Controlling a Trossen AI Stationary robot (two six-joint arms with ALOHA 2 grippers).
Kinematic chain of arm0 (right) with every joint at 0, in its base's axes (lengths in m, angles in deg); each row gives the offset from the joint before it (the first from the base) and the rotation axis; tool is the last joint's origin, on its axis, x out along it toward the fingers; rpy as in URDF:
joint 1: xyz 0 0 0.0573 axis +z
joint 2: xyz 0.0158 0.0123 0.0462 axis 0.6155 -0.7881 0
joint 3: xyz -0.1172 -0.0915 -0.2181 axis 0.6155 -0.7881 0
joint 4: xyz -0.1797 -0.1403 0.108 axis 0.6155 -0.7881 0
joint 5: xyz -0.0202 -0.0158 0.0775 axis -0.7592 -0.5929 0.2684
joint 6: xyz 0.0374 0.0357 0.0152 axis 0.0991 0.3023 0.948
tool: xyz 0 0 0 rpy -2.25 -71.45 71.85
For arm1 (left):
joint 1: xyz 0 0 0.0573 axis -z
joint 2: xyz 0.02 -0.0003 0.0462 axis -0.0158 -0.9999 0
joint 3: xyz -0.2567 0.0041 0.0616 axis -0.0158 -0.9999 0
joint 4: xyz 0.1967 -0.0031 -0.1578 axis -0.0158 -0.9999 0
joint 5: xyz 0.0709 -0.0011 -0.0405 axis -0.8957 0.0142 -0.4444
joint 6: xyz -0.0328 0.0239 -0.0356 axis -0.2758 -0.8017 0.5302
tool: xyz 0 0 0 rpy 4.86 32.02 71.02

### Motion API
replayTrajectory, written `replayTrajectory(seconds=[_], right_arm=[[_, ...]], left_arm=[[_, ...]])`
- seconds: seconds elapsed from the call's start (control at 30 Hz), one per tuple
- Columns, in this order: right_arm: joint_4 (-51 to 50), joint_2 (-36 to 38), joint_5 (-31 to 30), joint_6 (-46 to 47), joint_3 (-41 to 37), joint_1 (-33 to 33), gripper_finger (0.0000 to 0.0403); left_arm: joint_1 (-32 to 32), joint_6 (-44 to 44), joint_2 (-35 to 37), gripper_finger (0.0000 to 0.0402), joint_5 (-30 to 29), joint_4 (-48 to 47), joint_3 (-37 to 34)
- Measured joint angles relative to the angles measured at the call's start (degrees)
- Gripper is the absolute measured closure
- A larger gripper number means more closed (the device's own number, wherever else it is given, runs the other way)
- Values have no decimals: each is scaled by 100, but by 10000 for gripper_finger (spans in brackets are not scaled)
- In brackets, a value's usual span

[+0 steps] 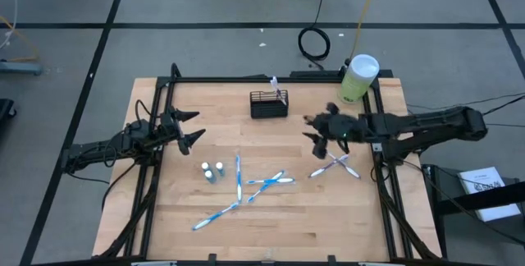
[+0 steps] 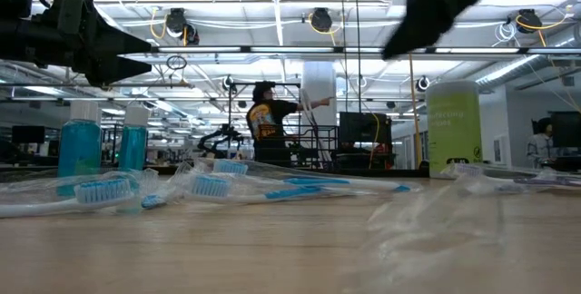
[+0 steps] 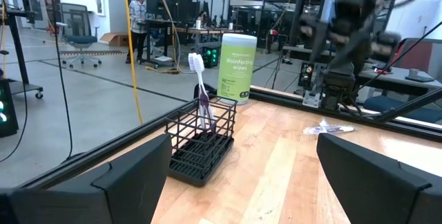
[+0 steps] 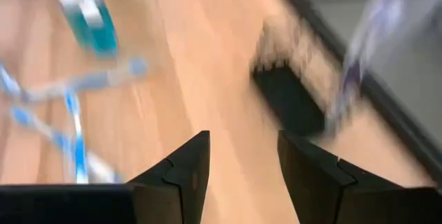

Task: Pick & Place toothbrushing station
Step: Put the violet toothbrush into the right compartment of the wire organizer

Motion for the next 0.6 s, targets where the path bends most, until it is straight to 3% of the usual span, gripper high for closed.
replayTrajectory(seconds=[0.2,0.4,0.6], right_arm=[[-1777,-239,-276,1473,-130,383,242],[-1469,-445,-224,1650,-812,410,241],[-957,-505,331,1893,-1253,373,242]], left_arm=[[2,0,0,34,0,2,0],[1,0,0,34,0,2,0],[0,0,1,34,0,2,0]])
